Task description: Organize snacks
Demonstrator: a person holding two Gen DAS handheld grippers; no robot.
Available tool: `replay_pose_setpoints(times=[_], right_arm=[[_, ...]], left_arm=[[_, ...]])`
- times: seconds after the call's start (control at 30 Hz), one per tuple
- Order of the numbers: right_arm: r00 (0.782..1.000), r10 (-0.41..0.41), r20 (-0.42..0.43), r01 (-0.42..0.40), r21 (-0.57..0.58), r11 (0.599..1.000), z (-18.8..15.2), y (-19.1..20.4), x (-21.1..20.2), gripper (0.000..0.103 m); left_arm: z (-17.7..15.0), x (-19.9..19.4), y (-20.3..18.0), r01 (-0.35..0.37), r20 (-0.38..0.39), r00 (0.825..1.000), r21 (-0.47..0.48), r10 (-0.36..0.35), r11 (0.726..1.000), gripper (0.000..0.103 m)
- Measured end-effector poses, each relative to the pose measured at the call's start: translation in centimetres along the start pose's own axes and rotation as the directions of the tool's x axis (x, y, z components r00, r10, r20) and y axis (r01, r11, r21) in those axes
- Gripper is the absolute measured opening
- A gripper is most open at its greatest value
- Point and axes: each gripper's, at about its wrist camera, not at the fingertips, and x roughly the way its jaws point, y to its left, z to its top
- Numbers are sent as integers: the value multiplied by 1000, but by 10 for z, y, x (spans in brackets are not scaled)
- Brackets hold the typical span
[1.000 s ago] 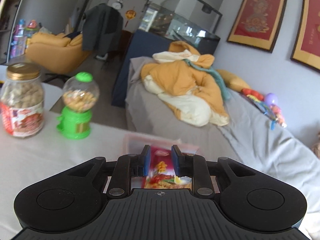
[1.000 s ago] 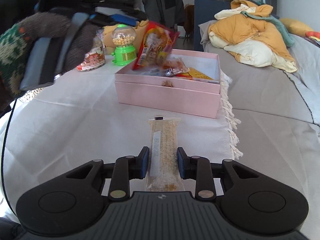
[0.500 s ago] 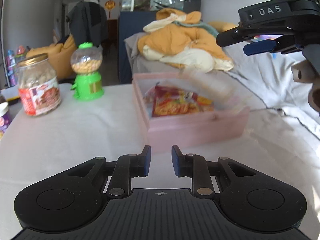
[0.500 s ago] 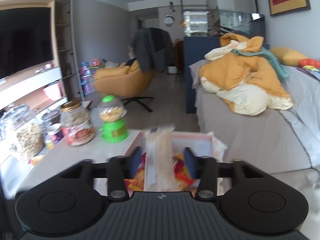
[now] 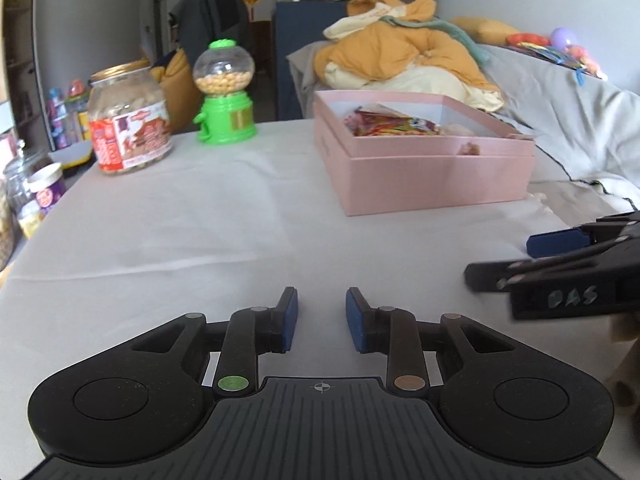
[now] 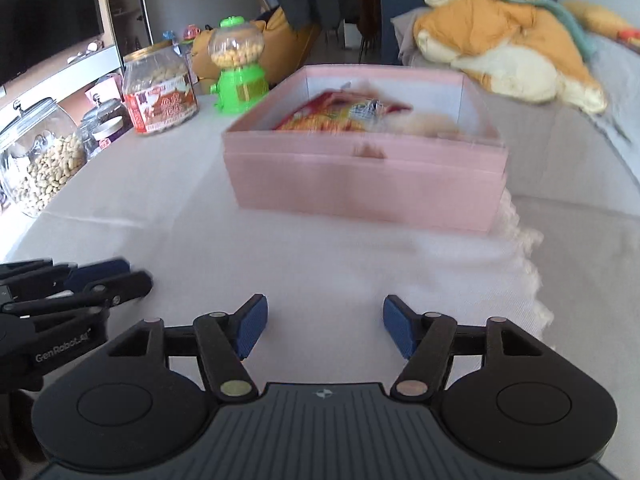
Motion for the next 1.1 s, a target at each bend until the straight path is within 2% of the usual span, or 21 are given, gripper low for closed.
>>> replay_pose_setpoints(times=[0.03, 0.13, 0.3, 0.47, 1.1], right_arm=[[1000, -31, -4, 31, -7, 999, -1, 2, 2, 81], [997, -80, -14, 80, 3, 997, -2, 4, 6, 92], [995, -96, -4, 96, 33, 995, -4, -1, 8, 102], [991, -125, 39, 123, 47, 991, -10, 3, 7, 103], [991, -125, 41, 123, 51, 991, -10, 2, 7, 103]], left_arm=[[1, 2, -3, 6, -1, 1000, -5, -6, 1000, 31], [3, 6, -6, -6, -2, 1000, -10, 6, 1000, 31], [3, 7, -11, -25, -3, 1000, 11, 25, 1000, 31], [3, 6, -15, -42, -2, 999, 18, 42, 999, 31], [3, 6, -12, -31, -2, 1000, 3, 31, 1000, 31]])
